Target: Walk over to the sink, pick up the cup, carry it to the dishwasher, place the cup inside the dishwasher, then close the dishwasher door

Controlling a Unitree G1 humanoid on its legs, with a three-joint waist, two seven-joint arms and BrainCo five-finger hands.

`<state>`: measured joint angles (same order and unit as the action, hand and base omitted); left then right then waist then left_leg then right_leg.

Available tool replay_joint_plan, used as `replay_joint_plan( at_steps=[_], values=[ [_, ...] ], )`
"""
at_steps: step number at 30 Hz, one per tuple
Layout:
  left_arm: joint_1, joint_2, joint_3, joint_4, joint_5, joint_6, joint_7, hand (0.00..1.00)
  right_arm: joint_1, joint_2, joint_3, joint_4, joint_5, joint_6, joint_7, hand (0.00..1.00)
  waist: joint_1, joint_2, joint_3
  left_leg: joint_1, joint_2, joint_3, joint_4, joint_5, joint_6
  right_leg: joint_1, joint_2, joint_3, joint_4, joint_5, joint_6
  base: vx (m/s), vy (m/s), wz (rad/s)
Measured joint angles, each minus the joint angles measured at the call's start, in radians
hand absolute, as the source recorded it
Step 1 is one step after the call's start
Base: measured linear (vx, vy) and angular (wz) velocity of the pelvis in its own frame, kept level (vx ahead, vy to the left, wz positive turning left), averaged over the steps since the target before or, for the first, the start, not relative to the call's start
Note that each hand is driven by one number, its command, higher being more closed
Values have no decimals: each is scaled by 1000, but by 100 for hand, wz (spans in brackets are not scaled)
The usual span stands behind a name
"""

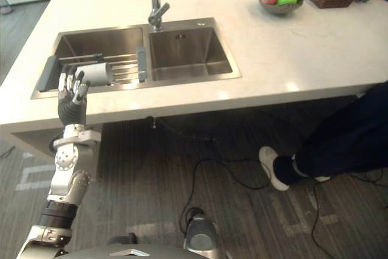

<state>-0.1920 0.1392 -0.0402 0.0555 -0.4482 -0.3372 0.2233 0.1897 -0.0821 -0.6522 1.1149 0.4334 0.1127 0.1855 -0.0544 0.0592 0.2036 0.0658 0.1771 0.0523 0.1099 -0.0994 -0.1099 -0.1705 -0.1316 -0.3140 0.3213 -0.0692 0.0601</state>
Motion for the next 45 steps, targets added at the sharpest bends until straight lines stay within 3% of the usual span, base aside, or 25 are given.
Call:
replay_joint_plan(
  at_steps=[4, 5, 14, 19, 22, 24, 26, 27, 28, 29, 30, 31, 33, 35, 36, 37, 39, 41, 45],
  values=[
    [15, 1, 3, 29, -1, 1, 32, 0, -26, -15, 0, -1, 32, 5, 31, 0, -3, 0, 2, -8, -13, 6, -8, 24, 7, 15, -16, -39, -11, 2, -16, 114, 3, 30],
    [125, 9, 39, -5, -2, 4, -19, 0, -35, -10, 1, -38, 158, 65, 133, 0, -8, 76, -15, -29, -19, 141, -95, 124, 32, 185, 53, -81, -254, 5, -20, 27, 13, 12],
    [175, 8, 13, -10, -32, 8, -37, 0, -36, -7, 54, -82, 168, 50, 125, 0, -11, 69, -9, -14, -18, 186, -96, 111, 37, 135, 41, -44, -164, -36, -22, 79, 6, -13],
    [225, -12, -85, -63, -121, 35, -79, 0, -47, -6, 120, -117, 202, -6, 82, 0, -11, 46, 1, 0, -59, 192, -95, 94, 49, 73, -38, -55, 14, -132, 9, 98, 19, 7],
    [225, -29, -141, -76, -202, 40, -157, 0, -64, -6, 140, -115, 186, -33, -15, 0, -14, 39, 4, -22, -96, 192, -76, 88, 59, 53, -92, -74, 92, -197, 16, 73, 11, 48],
    [221, -37, -165, -77, -254, 43, -196, 0, -66, -6, 145, -111, 150, -43, -61, 0, -22, 35, 7, -57, -107, 208, -10, 65, 76, 55, -120, -83, 121, -219, 25, 63, 9, 66],
    [222, -40, -164, -78, -279, 43, -214, 0, -70, -9, 183, -92, 122, -57, -97, 0, -22, 14, 22, -138, -91, 283, 213, 37, 116, 91, -144, -87, 125, -259, 19, 60, -34, 50],
    [222, -41, -161, -79, -275, 43, -214, 0, -73, -9, 188, -77, 117, -64, -104, 0, -21, 12, 27, -168, -71, 292, 297, 37, 116, 113, -141, -95, 114, -258, 18, 70, -53, 35],
    [222, -40, -157, -80, -261, 42, -214, 0, -69, -10, 202, -62, 109, -70, -116, 0, -19, 17, 33, -223, -13, 300, 469, 47, 108, 168, -126, -118, 86, -254, 14, 91, -31, 19],
    [219, -39, -155, -81, -247, 42, -214, 0, -60, -9, 211, -60, 110, -84, -130, 0, -16, 5, 47, -276, 49, 307, 631, 95, 114, 223, -113, -136, 62, -241, 6, 115, -1, 8],
    [214, -40, -158, -82, -243, 41, -215, 0, -54, -11, 219, -61, 112, -96, -132, 0, -9, 1, 51, -300, 65, 309, 671, 76, 105, 248, -115, -141, 53, -224, 14, 95, 27, -22],
    [209, -42, -160, -88, -235, 41, -223, 0, -50, -24, 220, -70, 115, -116, -133, 0, 2, 2, 50, -310, 73, 314, 635, 42, 97, 259, -128, -147, 46, -189, 31, 60, 48, -41],
    [205, -38, -153, -120, -202, 24, -226, 0, -58, -58, 223, -82, 111, -142, -130, 0, 14, 3, 49, -306, 59, 298, 458, 53, 93, 257, -148, -135, 24, -186, 34, 130, 161, -77],
    [172, -41, -149, -150, -124, 10, -204, 0, -55, -85, 217, -89, 110, -158, -131, 0, 17, 7, 47, -289, 28, 255, 242, 216, 99, 254, -162, -110, 23, -160, 66, 146, 192, -53],
    [157, -40, -104, -187, -69, -13, -202, 0, -55, -102, 192, -71, 115, -150, -131, 0, 12, 3, 40, -244, 2, 224, 161, 368, 100, 259, -163, -57, 33, -192, 99, 150, 152, -15],
    [143, -42, -70, -209, -53, -28, -200, 0, -55, -92, 179, -68, 121, -148, -127, 0, 6, -15, 34, -238, -21, 221, 144, 365, 99, 260, -180, -44, 22, -195, 97, 175, 182, -8],
    [119, -39, -29, -240, -33, -50, -184, 0, -58, -79, 175, -66, 126, -147, -121, 0, 12, -22, 37, -238, -36, 226, 141, 352, 86, 264, -193, -45, 0, -182, 104, 99, 123, 2],
    [115, -37, -12, -290, -5, -77, -170, 0, -56, -74, 162, -36, 115, -127, -100, 0, 14, -4, 28, -202, -50, 225, 110, 295, 76, 287, -197, -47, -10, -140, 150, 80, 155, 7],
    [114, -38, -67, -341, 35, -84, -164, 0, -53, -68, 104, -15, 111, -100, -101, 0, 14, 35, 3, -145, -62, 215, 38, 182, 47, 296, -196, -49, -8, -143, 161, 71, 115, 0]
  ],
)
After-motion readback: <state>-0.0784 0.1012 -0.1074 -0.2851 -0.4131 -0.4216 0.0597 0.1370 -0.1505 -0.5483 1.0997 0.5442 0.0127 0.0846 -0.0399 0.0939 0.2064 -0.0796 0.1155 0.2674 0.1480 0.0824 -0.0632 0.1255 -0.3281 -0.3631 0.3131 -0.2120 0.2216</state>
